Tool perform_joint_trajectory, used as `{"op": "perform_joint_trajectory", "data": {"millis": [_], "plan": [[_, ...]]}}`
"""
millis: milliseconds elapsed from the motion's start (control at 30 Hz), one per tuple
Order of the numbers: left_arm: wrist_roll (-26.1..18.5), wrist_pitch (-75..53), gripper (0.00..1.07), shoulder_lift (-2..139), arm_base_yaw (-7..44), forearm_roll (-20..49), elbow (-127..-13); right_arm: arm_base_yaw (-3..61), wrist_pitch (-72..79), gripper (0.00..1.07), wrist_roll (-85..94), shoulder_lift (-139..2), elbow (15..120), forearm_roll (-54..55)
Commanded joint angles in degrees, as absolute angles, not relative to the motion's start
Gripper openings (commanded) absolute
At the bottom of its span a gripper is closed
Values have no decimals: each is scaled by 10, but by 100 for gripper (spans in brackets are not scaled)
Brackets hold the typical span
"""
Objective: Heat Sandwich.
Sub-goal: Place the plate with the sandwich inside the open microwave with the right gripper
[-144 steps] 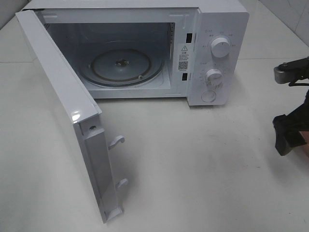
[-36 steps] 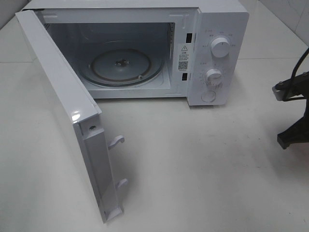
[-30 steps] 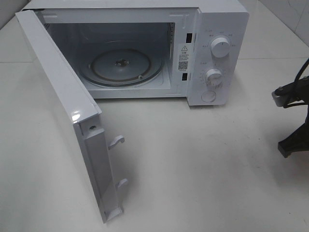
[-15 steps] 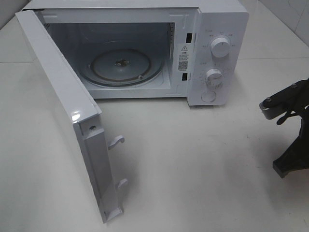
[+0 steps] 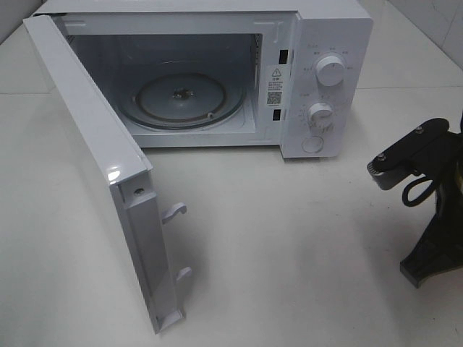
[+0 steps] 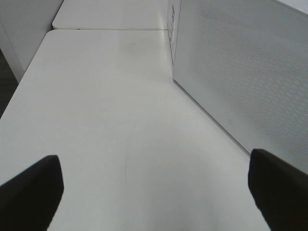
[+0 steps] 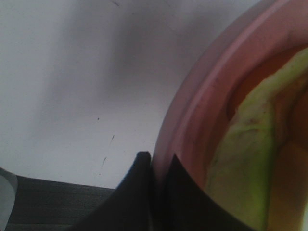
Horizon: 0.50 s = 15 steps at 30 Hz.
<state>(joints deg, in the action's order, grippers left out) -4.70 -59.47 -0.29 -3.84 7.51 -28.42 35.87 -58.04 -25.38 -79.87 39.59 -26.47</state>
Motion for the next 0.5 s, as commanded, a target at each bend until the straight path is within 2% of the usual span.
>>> {"op": "perform_joint_trajectory", "data": {"millis": [33,500], "plan": [[-46,-594,98,-17,-38,77,-284,403,-607,0,-261,-794,394,-277],[-46,-594,98,-17,-38,77,-284,516,-611,0,-276,-794,394,-277]]}}
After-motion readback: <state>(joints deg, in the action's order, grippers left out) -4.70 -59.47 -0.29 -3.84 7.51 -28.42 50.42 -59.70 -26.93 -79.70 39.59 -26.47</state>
